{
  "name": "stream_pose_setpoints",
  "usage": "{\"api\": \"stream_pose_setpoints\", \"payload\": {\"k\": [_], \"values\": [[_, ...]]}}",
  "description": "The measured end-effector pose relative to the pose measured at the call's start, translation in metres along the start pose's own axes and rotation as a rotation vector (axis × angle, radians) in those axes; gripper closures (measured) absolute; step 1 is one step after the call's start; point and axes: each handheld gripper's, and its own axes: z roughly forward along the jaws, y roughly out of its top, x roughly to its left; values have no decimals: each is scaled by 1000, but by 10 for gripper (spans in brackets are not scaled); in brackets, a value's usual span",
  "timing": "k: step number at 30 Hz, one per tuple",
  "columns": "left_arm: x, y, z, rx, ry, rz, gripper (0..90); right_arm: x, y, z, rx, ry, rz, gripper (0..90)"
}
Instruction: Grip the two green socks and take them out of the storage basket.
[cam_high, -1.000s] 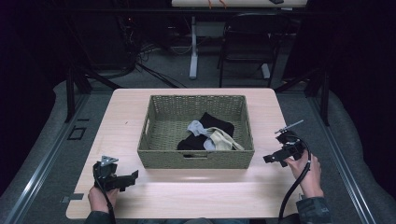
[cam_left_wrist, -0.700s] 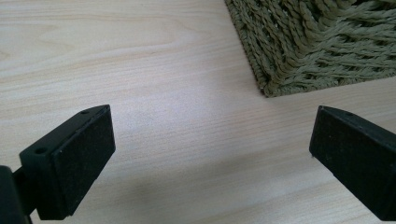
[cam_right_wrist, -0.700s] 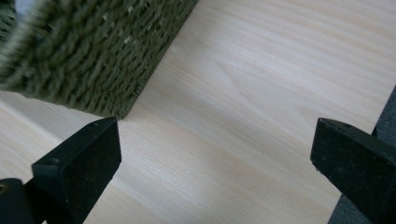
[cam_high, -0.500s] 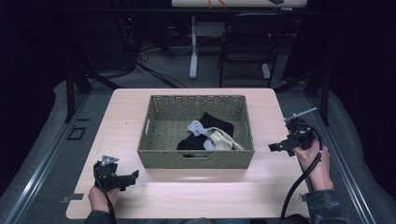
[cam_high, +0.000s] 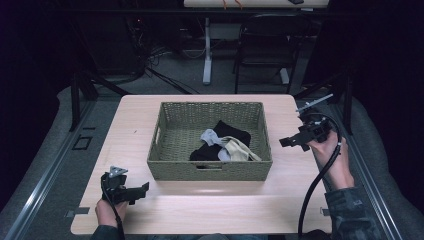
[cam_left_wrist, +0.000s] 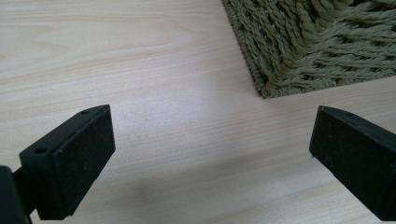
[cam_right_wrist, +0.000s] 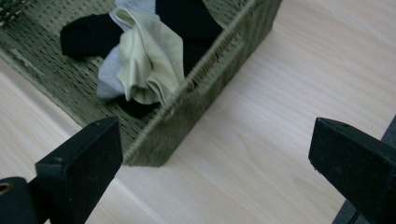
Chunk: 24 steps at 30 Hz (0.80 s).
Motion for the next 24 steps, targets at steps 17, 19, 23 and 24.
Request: {"api": "stream_pose_setpoints", "payload": {"k": [17, 19, 23, 24], "values": [[0, 0, 0, 2, -9, 0, 1, 39, 67, 30, 69, 44, -137, 35], [0, 0, 0, 3, -10, 0, 1, 44, 73, 38, 82, 46, -151, 42], [0, 0, 0, 3, -11, 2, 1, 51, 83, 54, 112, 43, -185, 71], [0, 0, 0, 3, -13, 2, 1, 51, 83, 54, 112, 43, -185, 71]]}}
